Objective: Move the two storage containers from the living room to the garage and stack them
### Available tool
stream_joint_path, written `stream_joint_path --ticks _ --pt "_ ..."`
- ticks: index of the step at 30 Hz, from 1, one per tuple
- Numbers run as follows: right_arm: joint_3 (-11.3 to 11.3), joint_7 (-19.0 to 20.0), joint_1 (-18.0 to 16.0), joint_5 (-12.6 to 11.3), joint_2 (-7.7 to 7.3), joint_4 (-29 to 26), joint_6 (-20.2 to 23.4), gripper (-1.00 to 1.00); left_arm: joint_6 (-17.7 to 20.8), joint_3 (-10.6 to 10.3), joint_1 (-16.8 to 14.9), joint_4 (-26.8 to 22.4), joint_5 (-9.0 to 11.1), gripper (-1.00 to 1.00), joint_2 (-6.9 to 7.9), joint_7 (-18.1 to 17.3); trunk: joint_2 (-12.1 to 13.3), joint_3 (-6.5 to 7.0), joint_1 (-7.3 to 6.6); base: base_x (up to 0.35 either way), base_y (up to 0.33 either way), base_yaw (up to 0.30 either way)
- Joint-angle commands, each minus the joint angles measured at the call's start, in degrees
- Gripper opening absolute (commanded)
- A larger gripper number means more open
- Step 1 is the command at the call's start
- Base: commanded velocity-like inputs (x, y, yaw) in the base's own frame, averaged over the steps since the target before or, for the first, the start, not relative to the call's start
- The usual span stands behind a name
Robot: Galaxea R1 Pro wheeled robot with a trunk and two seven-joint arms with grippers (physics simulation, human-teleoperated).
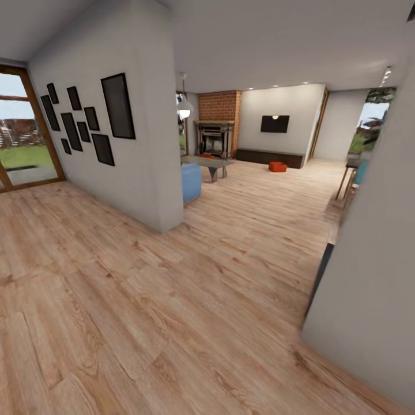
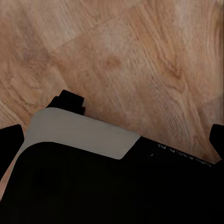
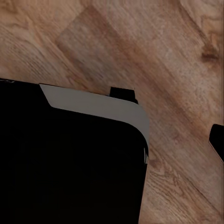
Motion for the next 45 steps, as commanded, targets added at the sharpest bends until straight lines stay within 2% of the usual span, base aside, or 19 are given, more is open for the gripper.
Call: stream_joint_path --ticks 1,14,26,45 --pt "0.1 0.0 0.0 0.4 -0.01 0.0 -0.2 1.00 0.0 0.4 -0.1 0.1 0.0 1.00 0.00 0.0 0.0 -0.15 0.03 0.342 0.000 0.000" --pt "0.1 0.0 0.0 0.4 0.03 0.1 -0.2 1.00 0.0 0.4 -0.1 0.1 0.0 1.00 0.00 0.0 0.0 -0.74 0.03 0.342 0.000 0.000" --pt "0.1 0.0 0.0 0.5 0.01 0.1 -0.2 1.00 0.0 0.4 -0.1 0.1 0.0 1.00 0.00 0.0 0.0 -0.01 0.03 0.342 0.000 -0.082" --pt "0.1 0.0 0.0 0.4 -0.02 0.1 -0.2 1.00 0.0 0.4 -0.1 0.1 0.0 1.00 0.00 0.0 0.0 0.18 0.03 0.342 0.000 -0.005"
